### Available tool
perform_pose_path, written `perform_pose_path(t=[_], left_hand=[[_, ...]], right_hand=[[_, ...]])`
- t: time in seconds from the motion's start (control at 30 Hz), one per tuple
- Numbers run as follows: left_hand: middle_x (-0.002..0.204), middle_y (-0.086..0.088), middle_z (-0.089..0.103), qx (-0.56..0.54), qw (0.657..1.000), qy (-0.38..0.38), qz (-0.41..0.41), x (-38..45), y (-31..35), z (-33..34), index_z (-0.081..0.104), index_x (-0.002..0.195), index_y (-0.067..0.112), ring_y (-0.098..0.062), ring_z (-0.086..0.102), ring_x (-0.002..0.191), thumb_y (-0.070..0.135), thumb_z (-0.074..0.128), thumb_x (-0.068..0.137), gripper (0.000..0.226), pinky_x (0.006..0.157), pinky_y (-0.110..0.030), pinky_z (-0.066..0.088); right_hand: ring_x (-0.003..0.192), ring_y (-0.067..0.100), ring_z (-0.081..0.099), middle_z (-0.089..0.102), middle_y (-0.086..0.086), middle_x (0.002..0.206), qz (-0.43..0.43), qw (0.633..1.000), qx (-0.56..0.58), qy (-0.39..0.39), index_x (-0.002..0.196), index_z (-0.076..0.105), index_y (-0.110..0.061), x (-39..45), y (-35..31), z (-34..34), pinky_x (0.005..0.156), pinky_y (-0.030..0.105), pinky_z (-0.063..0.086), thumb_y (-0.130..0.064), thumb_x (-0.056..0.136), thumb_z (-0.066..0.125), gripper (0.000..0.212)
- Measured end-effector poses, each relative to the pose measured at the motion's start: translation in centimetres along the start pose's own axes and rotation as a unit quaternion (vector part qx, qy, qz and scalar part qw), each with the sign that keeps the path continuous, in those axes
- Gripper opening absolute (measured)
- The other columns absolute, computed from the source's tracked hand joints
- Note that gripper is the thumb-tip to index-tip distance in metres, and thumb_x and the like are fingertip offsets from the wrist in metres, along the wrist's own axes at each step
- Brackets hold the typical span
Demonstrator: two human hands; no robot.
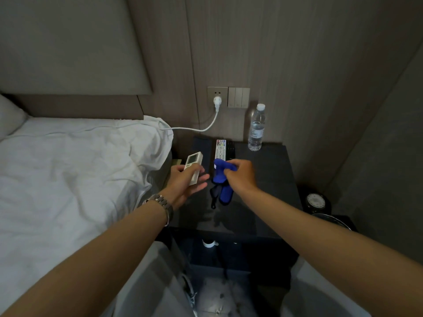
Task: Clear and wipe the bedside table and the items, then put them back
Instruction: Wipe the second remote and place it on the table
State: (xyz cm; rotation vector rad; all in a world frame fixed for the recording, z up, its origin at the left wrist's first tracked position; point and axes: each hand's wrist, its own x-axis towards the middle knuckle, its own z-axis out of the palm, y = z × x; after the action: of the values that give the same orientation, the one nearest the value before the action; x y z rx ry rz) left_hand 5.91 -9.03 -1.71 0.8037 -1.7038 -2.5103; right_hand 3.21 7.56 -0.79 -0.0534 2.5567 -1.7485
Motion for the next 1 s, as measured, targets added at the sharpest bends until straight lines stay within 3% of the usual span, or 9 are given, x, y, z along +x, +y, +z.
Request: perform_pose_path(t=[0.1,0.2,0.3,0.43,0.57,0.67,0.8,0.9,1.0], left_hand=[[0.115,-0.008,0.066,0.0,0.999,-0.04,-0.023,-0.6,0.0,0.9,0.059,0.117,0.013,-0.021,0.067,0.107,0.025,0.068,0.089,0.032,0.073,-0.034,0.057],[0.108,-0.006,0.063,0.004,0.998,-0.061,-0.022,-1.1,-0.5,2.0,0.059,0.123,0.008,-0.017,0.062,0.103,0.025,0.063,0.095,0.033,0.092,-0.034,0.052],[0.101,-0.008,0.062,0.0,0.997,-0.077,-0.032,-1.9,-0.9,2.9,0.062,0.108,0.011,-0.017,0.059,0.1,0.02,0.061,0.096,0.015,0.106,-0.036,0.046],[0.112,-0.005,0.064,-0.039,0.991,-0.127,-0.028,-2.5,-1.2,3.8,0.058,0.125,0.016,-0.014,0.06,0.105,0.021,0.056,0.099,0.027,0.095,-0.027,0.05],[0.128,-0.002,0.065,-0.058,0.986,-0.155,0.005,-2.7,-1.3,5.0,0.056,0.13,0.033,-0.015,0.059,0.121,0.024,0.043,0.105,0.03,0.103,-0.031,0.044],[0.132,-0.011,0.063,-0.074,0.989,-0.122,0.026,-2.2,-1.4,5.5,0.05,0.142,0.019,-0.02,0.06,0.12,0.027,0.04,0.106,0.038,0.105,-0.036,0.046],[0.135,-0.016,0.06,-0.096,0.992,-0.075,0.014,-1.5,-1.4,5.1,0.047,0.145,0.013,-0.024,0.061,0.119,0.034,0.043,0.105,0.045,0.099,-0.036,0.05],[0.148,-0.018,0.047,-0.09,0.994,-0.057,0.0,-1.1,-1.0,4.7,0.041,0.147,0.006,-0.03,0.054,0.129,0.042,0.037,0.105,0.056,0.102,-0.039,0.048],[0.115,-0.016,0.069,-0.096,0.995,-0.029,-0.019,-1.4,-0.6,4.3,0.055,0.134,0.003,-0.024,0.069,0.097,0.047,0.044,0.101,0.056,0.072,-0.033,0.057]], right_hand=[[0.083,0.014,0.062,0.066,0.0,0.09,0.023,0.999,0.006,0.03,0.095,0.07,-0.02,1.1,-0.8,-0.5,0.064,0.021,0.048,0.001,0.087,0.057,0.027],[0.084,0.016,0.062,0.065,0.0,0.087,0.025,0.998,0.005,0.065,0.101,0.072,-0.017,2.0,-1.7,-0.9,0.079,0.035,0.055,0.0,0.089,0.056,0.026],[0.082,0.015,0.062,0.065,0.0,0.086,0.007,0.996,0.021,0.09,0.102,0.072,-0.012,2.8,-2.4,-1.2,0.082,0.036,0.055,-0.001,0.092,0.055,0.023],[0.098,0.013,0.062,0.067,0.0,0.106,-0.017,0.996,0.036,0.079,0.122,0.068,-0.015,3.3,-2.9,-1.1,0.089,0.029,0.052,-0.009,0.098,0.054,0.028],[0.098,0.014,0.063,0.068,0.001,0.107,-0.04,0.998,0.035,0.019,0.123,0.067,-0.017,2.6,-2.8,0.0,0.088,0.029,0.052,-0.009,0.097,0.053,0.031],[0.093,0.018,0.067,0.072,0.006,0.101,-0.054,0.998,0.038,-0.021,0.115,0.072,-0.018,1.7,-2.5,1.0,0.085,0.034,0.055,-0.008,0.095,0.053,0.029],[0.099,0.018,0.067,0.071,0.008,0.109,-0.044,0.994,0.057,-0.078,0.121,0.07,-0.015,1.0,-2.0,1.5,0.079,0.023,0.053,-0.009,0.095,0.054,0.031],[0.1,0.017,0.068,0.072,0.008,0.109,-0.059,0.991,0.058,-0.103,0.121,0.071,-0.015,0.2,-1.9,1.8,0.085,0.025,0.054,-0.007,0.094,0.056,0.032],[0.101,0.017,0.068,0.072,0.009,0.11,-0.067,0.988,0.061,-0.124,0.123,0.069,-0.013,-0.8,-2.0,2.1,0.09,0.026,0.055,-0.005,0.094,0.057,0.032]])
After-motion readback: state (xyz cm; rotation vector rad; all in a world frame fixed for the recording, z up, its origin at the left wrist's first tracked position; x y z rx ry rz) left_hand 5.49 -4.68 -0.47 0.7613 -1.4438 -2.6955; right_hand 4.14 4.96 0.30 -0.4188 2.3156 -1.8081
